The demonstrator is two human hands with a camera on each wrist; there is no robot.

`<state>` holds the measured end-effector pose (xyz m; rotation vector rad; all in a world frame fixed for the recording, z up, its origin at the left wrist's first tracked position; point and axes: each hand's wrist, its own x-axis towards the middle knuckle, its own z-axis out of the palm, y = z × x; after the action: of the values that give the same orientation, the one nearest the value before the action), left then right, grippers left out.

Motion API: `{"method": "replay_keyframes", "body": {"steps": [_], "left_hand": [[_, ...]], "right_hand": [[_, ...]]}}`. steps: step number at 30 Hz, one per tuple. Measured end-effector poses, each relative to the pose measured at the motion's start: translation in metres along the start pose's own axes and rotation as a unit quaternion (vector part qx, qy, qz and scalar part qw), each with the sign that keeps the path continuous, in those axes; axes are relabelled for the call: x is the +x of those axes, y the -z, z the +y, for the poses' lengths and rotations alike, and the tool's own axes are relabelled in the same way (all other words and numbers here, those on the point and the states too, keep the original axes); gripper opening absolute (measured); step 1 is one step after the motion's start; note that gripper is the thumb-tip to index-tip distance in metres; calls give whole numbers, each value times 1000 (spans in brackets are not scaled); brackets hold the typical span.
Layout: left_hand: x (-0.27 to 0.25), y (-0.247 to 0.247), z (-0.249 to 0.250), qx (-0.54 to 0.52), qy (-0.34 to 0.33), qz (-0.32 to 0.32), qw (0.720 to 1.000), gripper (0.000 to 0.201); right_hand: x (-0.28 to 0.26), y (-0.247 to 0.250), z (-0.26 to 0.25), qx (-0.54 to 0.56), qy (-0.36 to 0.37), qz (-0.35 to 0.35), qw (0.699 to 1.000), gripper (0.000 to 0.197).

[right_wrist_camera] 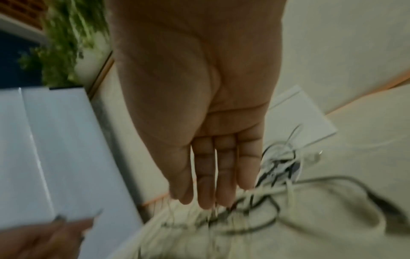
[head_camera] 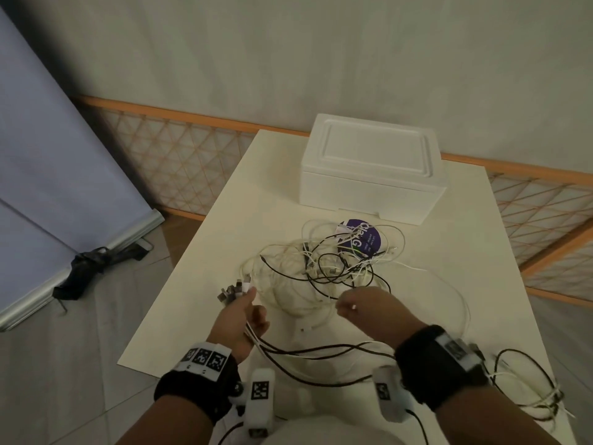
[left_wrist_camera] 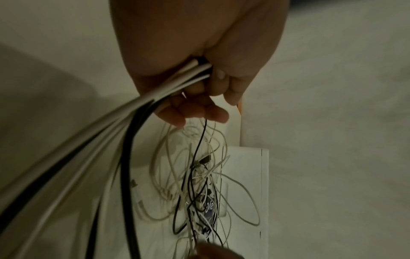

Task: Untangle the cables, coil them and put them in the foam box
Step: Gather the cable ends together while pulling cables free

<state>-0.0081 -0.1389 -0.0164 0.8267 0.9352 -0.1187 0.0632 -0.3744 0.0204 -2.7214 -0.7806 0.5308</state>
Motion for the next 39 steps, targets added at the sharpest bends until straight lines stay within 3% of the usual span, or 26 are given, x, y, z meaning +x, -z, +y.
{"method": "replay_keyframes", "body": {"steps": [5,8,11,13,15,19,23,27,28,30,33,34,36,37,39], "left_hand": [[1,-8,13,-36,11,-29,999,36],[0,-13,20,-15,15,-70,997,52],[1,-17,25,16,-3,-100,995,36],[3,-20,27,34,-15,-116,993,28],[4,-28,28,77,-14,-143,987,32],[1,-50,27,169,40,-184,968,35],[14,-64,28,13,111,-150,982,18],[40,-70,36,-93,119,-96,984,37],[44,-72,37,-100,116,-85,985,34],[50,-77,34,-91,104,-78,987,23],[52,-86,24,-11,69,-85,994,20],[50,-89,20,16,61,-85,994,19],[47,-95,13,55,53,-82,994,18],[45,-98,10,62,55,-78,993,16],[42,-104,6,70,65,-61,994,10]], "right_hand": [[34,-49,-16,-75,33,-112,990,27],[39,-48,-20,-100,30,-109,989,17],[41,-28,-27,54,11,-1,998,9],[41,-6,-40,190,5,78,979,7],[41,13,-57,295,-5,122,948,17],[39,34,-76,343,7,177,922,23],[35,36,-75,429,-31,129,894,17],[21,36,-56,486,-120,33,865,21],[18,35,-48,489,-141,9,861,20],[18,36,-32,453,-185,3,872,19],[26,36,-13,153,-167,79,971,18],[29,36,-15,39,-141,122,982,19],[39,37,-25,-59,-75,183,979,21],[45,37,-33,-81,-49,176,980,21],[58,32,-46,-122,-13,99,987,26]]}}
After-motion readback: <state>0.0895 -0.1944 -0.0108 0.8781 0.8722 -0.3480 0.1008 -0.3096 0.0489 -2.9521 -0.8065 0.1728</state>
